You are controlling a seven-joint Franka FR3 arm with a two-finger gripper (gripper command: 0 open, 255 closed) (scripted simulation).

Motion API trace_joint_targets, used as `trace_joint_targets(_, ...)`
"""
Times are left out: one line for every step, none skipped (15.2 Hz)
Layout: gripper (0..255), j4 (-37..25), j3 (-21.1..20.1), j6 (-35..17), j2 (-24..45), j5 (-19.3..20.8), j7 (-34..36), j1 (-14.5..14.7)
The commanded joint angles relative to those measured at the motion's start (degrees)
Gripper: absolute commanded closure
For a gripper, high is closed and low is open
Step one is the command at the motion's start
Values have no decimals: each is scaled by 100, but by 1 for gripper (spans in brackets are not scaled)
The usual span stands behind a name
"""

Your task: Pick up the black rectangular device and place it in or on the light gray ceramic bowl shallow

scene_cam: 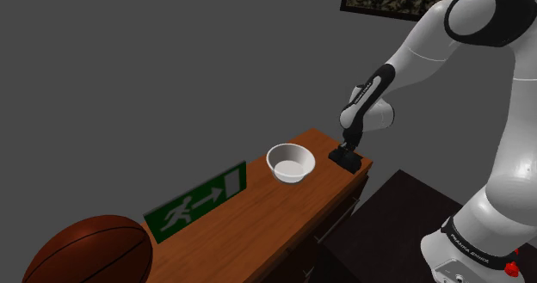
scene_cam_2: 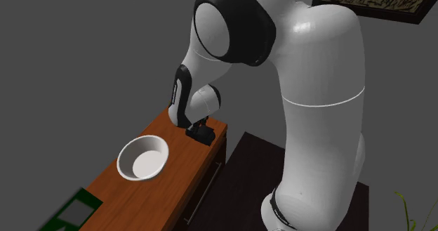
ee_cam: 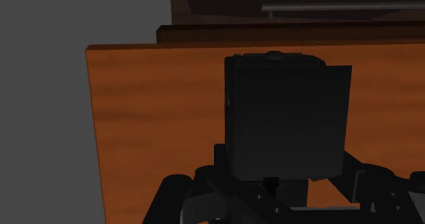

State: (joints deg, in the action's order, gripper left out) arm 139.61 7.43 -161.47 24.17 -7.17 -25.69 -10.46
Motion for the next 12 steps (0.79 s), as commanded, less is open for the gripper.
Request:
trace_joint_targets(255, 47, 52, 132, -179, 48, 39, 45)
trace_joint_targets(255, 67, 78, 199, -266, 75, 58, 65)
trace_joint_targets(255, 86, 104, 266, -353, 103, 78, 85)
trace_joint_targets(255, 103, 129, 335, -439, 132, 98, 103)
trace_joint_targets(255, 120, 153, 404, -525, 162, 119, 121)
trace_joint_targets(255, 134, 176, 474, -610, 192, 141, 138)
trace_joint_targets(255, 148, 199, 544, -695, 223, 162, 155)
trace_joint_targets(255, 160, 221, 616, -779, 254, 184, 170)
trace_joint_targets(255, 171, 242, 688, -863, 286, 206, 185)
trace_joint_targets(255, 180, 261, 761, -947, 318, 229, 198)
trace_joint_targets(255, 188, 279, 834, -1029, 351, 251, 210)
trace_joint_targets(255, 194, 296, 908, -1111, 383, 273, 221)
